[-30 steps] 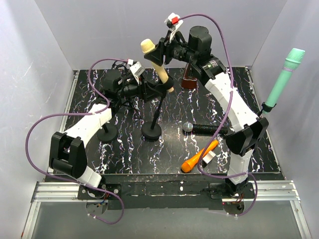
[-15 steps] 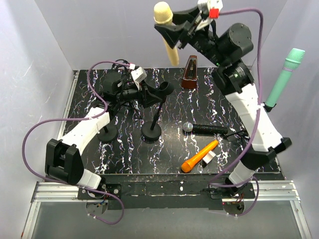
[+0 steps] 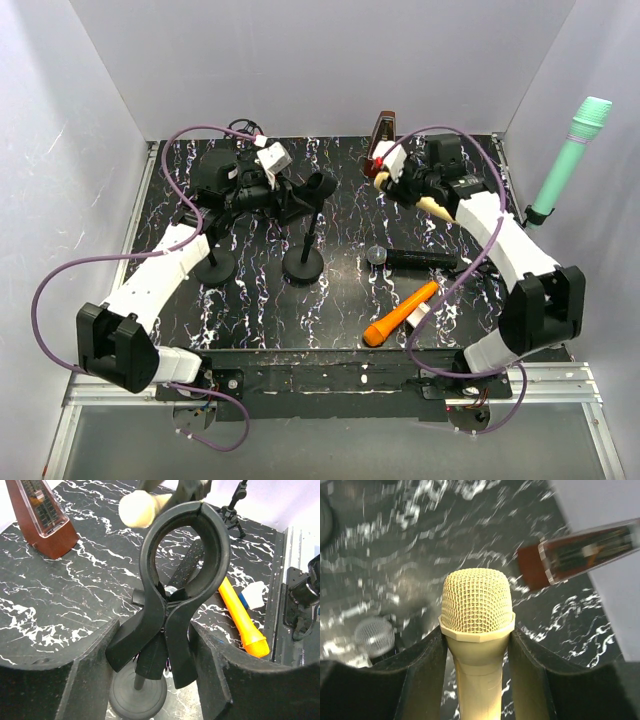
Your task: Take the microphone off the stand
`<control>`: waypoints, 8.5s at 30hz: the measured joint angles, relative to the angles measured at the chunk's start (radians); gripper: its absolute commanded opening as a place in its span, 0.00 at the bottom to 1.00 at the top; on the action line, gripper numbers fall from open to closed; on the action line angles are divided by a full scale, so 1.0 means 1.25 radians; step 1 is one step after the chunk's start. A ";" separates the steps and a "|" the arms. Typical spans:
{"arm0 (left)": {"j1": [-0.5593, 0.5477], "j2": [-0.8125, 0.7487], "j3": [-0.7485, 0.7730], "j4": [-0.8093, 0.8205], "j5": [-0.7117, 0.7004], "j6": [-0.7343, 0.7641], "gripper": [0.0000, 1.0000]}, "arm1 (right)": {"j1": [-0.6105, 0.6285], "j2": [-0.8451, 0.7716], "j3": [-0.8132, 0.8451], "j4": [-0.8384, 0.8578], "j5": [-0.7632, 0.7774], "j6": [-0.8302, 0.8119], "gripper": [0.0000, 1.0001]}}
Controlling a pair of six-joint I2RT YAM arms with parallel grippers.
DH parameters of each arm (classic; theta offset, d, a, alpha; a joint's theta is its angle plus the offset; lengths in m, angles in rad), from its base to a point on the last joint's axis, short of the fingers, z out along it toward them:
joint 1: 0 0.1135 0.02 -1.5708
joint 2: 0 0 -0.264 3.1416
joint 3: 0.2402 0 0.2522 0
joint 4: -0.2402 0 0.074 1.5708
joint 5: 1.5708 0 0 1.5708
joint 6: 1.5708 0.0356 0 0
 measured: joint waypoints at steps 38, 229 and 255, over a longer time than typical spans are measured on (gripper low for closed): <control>0.005 0.261 0.807 -0.291 -0.660 -0.188 0.98 | -0.042 0.294 -0.018 -0.142 0.042 -0.250 0.56; -0.149 0.348 -0.017 0.204 -0.247 -0.180 0.00 | 0.002 0.265 0.061 0.431 -0.378 1.118 0.01; -0.101 0.316 0.067 -0.051 -0.247 -0.128 0.79 | -0.019 0.228 -0.033 0.263 -0.160 1.164 0.01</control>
